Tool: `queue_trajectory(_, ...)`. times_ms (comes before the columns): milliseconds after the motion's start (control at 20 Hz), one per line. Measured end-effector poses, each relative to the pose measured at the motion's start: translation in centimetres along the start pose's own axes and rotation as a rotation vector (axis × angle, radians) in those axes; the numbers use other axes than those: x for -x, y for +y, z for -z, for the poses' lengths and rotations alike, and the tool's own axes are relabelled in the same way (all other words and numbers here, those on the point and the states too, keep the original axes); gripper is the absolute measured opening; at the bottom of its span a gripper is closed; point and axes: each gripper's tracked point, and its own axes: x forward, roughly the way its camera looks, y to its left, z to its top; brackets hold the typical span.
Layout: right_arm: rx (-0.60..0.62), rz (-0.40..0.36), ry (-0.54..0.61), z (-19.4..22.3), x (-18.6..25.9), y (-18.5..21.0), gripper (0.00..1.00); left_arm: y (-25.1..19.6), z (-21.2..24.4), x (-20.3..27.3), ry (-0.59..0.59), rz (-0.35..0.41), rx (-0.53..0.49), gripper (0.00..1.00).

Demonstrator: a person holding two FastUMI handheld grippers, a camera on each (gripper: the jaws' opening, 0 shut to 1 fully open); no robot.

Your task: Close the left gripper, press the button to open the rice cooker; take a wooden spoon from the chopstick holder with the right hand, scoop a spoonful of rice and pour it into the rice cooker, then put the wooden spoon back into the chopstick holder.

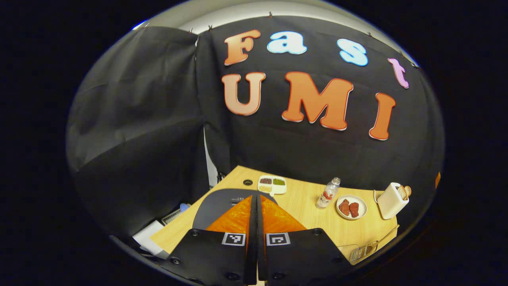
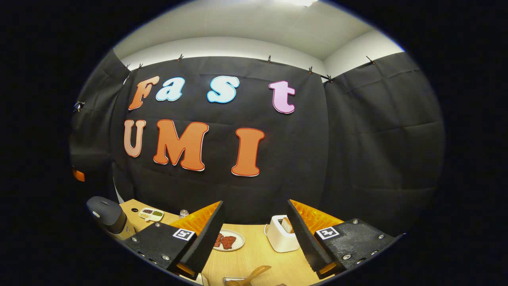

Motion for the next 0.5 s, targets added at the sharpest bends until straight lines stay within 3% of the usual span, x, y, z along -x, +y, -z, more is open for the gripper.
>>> queue_trajectory(500,-0.008,0.036,0.110,4.0,0.6,-1.9,0.95,2.4,8.0,-4.5,0.475,-0.001,0.032,0.06)
